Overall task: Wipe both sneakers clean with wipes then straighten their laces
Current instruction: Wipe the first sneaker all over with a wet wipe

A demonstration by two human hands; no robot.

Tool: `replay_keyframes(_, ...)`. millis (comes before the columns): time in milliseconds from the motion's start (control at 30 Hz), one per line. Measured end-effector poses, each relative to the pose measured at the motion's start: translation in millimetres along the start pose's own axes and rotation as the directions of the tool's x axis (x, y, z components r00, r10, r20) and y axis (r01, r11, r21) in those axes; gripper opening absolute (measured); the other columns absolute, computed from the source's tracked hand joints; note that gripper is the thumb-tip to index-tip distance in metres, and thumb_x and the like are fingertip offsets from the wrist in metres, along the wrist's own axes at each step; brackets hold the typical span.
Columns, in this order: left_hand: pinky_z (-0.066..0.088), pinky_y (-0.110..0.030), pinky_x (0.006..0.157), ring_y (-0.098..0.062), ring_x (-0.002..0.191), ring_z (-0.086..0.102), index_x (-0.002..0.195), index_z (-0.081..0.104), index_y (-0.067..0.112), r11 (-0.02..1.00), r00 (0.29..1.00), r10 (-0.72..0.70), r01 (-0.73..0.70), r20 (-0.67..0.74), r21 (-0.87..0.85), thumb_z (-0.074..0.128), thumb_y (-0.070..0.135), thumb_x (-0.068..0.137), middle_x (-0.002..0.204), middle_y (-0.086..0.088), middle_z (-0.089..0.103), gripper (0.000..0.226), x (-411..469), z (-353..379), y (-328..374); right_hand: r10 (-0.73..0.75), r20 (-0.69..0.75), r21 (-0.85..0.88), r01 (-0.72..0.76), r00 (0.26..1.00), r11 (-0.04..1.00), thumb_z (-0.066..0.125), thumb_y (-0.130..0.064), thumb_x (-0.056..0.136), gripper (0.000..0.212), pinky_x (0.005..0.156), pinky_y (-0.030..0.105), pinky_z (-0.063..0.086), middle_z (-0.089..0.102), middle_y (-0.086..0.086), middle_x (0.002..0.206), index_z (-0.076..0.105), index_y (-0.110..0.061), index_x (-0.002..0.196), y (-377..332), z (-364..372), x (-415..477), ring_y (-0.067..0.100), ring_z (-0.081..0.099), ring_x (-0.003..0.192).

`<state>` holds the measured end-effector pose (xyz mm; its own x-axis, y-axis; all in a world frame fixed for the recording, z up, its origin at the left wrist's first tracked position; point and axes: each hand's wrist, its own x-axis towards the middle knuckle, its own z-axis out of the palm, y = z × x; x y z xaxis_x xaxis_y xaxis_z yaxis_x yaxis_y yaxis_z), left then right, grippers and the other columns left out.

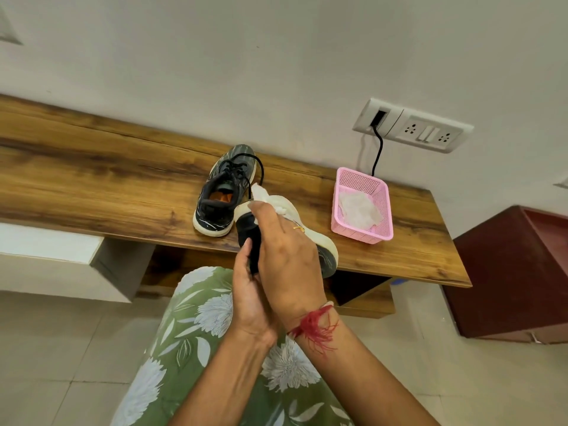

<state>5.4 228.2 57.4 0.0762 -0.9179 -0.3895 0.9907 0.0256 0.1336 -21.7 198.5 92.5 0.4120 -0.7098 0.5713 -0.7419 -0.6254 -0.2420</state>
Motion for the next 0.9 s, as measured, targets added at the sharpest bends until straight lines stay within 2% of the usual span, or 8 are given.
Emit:
replay_keyframes(200, 0.058, -0.025, 0.069, -0.015, 0.080, 0.070, 0.095, 0.073, 0.007, 0.992, 0.998, 0.000, 0.008, 0.062, -0.127, 0.040, 0.026, 0.092, 0.086, -0.004, 0.070, 0.038, 2.0, -3.3, -2.8, -0.087, 0.177, -0.155, 0.115, 0.980, 0.981, 0.064, 0.001, 0.060, 0.029, 0.047, 0.025, 0.025, 0.054, -0.001, 0.065, 0.056, -0.013, 0.084, -2.7, 0.9, 6.0, 0.020, 0.054, 0.057)
replay_keyframes(267, 0.058, -0.026, 0.074, -0.016, 0.084, 0.071, 0.101, 0.070, 0.008, 1.000, 1.000, -0.002, 0.002, -0.005, 0.015, 0.036, 0.033, 0.097, 0.091, -0.007, 0.072, 0.042, 3.4, -6.0, -3.0, -0.131, 0.339, 0.000, 0.139, 0.932, 0.990, 0.059, 0.005, 0.065, 0.033, 0.051, 0.028, 0.035, 0.058, 0.000, 0.071, 0.057, -0.012, 0.093, 4.8, -0.4, 14.0, 0.025, 0.059, 0.067)
replay_keyframes(333, 0.054, -0.032, 0.086, -0.019, 0.099, 0.068, 0.114, 0.065, 0.010, 0.990, 1.000, 0.017, -0.015, -0.017, 0.138, 0.035, 0.038, 0.097, 0.110, -0.012, 0.070, 0.044, 4.4, -6.6, -2.3, -0.111, 0.441, 0.358, -0.061, 0.891, 0.932, 0.051, 0.009, 0.075, 0.040, 0.072, 0.028, 0.049, 0.068, -0.001, 0.090, 0.061, -0.014, 0.106, 13.6, -7.9, 23.0, 0.016, 0.064, 0.089)
replay_keyframes(433, 0.049, -0.039, 0.086, -0.019, 0.093, 0.067, 0.120, 0.062, 0.014, 0.983, 0.999, 0.030, -0.035, 0.034, 0.179, 0.034, 0.041, 0.096, 0.113, -0.011, 0.069, 0.046, 6.4, -7.1, 1.4, 0.240, 0.267, 0.833, -0.349, 0.933, 0.429, 0.055, 0.011, 0.084, 0.037, 0.087, 0.019, 0.047, 0.064, 0.000, 0.112, 0.057, -0.006, 0.118, 30.1, -30.4, 31.4, 0.005, 0.058, 0.108)
replay_keyframes(500, 0.042, -0.041, 0.093, -0.020, 0.091, 0.062, 0.127, 0.057, 0.012, 0.991, 0.998, 0.038, -0.045, 0.056, 0.123, 0.034, 0.043, 0.094, 0.113, -0.011, 0.067, 0.051, 8.7, -6.1, 5.9, 0.546, 0.238, 0.924, -0.361, 0.803, 0.127, 0.057, 0.004, 0.085, 0.042, 0.092, 0.028, 0.049, 0.059, 0.002, 0.125, 0.053, -0.007, 0.125, 51.0, -42.8, 30.4, 0.011, 0.057, 0.114)
replay_keyframes(567, 0.033, -0.048, 0.107, -0.028, 0.110, 0.055, 0.134, 0.053, 0.010, 0.994, 0.996, 0.042, -0.049, 0.073, 0.099, 0.035, 0.044, 0.093, 0.124, -0.014, 0.062, 0.056, 11.5, -7.1, 7.7, 0.699, 0.273, 0.915, -0.403, 0.661, 0.024, 0.057, 0.001, 0.086, 0.032, 0.084, 0.032, 0.053, 0.066, 0.003, 0.112, 0.058, -0.003, 0.118, 71.1, -44.7, 23.8, 0.013, 0.065, 0.099)
replay_keyframes(667, 0.029, -0.054, 0.112, -0.033, 0.132, 0.045, 0.139, 0.048, 0.011, 0.997, 0.997, 0.024, -0.030, 0.072, 0.074, 0.037, 0.043, 0.091, 0.134, -0.017, 0.056, 0.058, 9.8, -4.7, 5.1, 0.746, 0.242, 0.805, -0.558, 0.620, 0.203, 0.057, 0.000, 0.088, 0.015, 0.082, 0.033, 0.052, 0.070, -0.005, 0.084, 0.067, -0.011, 0.091, 87.6, -31.8, 9.0, 0.010, 0.064, 0.081)
replay_keyframes(900, 0.031, -0.050, 0.111, -0.031, 0.124, 0.051, 0.139, 0.047, 0.008, 0.996, 0.999, 0.011, -0.015, 0.046, 0.085, 0.036, 0.043, 0.090, 0.131, -0.019, 0.058, 0.061, 6.4, -0.6, 2.1, 0.575, 0.183, 0.382, -0.597, 0.797, 0.706, 0.056, 0.000, 0.087, 0.025, 0.079, 0.021, 0.049, 0.068, -0.009, 0.088, 0.070, -0.018, 0.097, 70.3, 2.5, -11.2, 0.001, 0.062, 0.081)
